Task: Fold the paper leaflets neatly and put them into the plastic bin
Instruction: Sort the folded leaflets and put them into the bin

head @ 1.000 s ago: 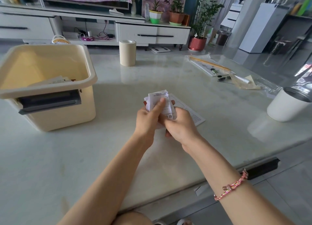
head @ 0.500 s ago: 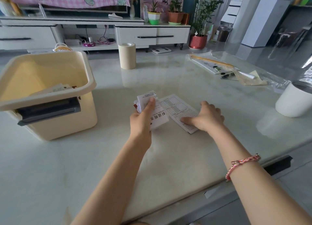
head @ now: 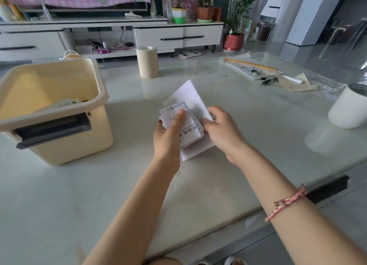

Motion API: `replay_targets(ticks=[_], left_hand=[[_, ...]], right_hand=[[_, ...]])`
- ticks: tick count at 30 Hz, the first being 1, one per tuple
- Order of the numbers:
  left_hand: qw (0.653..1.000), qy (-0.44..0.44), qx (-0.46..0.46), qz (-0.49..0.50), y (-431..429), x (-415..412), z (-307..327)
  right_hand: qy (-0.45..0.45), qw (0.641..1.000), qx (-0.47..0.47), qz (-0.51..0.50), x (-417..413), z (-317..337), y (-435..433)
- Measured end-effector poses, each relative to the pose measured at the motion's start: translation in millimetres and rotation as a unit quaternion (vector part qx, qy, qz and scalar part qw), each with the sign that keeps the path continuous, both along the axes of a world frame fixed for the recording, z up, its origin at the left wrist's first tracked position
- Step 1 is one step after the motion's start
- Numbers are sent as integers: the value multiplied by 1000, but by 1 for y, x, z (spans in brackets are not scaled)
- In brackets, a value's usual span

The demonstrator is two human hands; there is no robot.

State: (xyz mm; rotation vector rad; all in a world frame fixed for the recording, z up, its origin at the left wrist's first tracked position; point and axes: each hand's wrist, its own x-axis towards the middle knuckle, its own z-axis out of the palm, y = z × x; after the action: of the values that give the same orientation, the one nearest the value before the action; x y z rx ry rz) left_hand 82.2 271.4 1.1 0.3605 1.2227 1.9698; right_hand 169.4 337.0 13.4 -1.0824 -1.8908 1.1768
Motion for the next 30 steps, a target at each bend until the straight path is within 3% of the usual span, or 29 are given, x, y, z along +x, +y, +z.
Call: replay_targets(ticks=[2, 6, 11, 15, 18, 20, 23, 27, 30], left_hand=[[998, 45, -16, 32, -1, 0, -1], [983, 168, -36, 66, -3, 4, -1], [956, 280, -55, 60, -2, 13, -6], [877, 427, -193, 112, 1, 9, -13], [857, 447, -239, 96, 2, 7, -13], [886, 414, -194, 80, 0, 7, -11], [935, 337, -90, 72, -3, 6, -6], [886, 426, -27, 182, -7, 4, -5], [874, 457, 15, 162, -8, 9, -6]], right_hand=[[23, 1000, 6, 6, -6, -6, -14], [76, 994, -69, 21, -5, -7, -27], [140, 949, -255, 122, 7, 1, -32], [133, 941, -266, 163, 10, 2, -30], [96, 959, -222, 145, 9, -2, -29], [72, 975, -173, 122, 9, 1, -26], [-43, 995, 1, 95, 17, 17, -19], [-165, 972, 157, 64, 35, 42, -15], [-277, 927, 238, 88, 41, 45, -20]])
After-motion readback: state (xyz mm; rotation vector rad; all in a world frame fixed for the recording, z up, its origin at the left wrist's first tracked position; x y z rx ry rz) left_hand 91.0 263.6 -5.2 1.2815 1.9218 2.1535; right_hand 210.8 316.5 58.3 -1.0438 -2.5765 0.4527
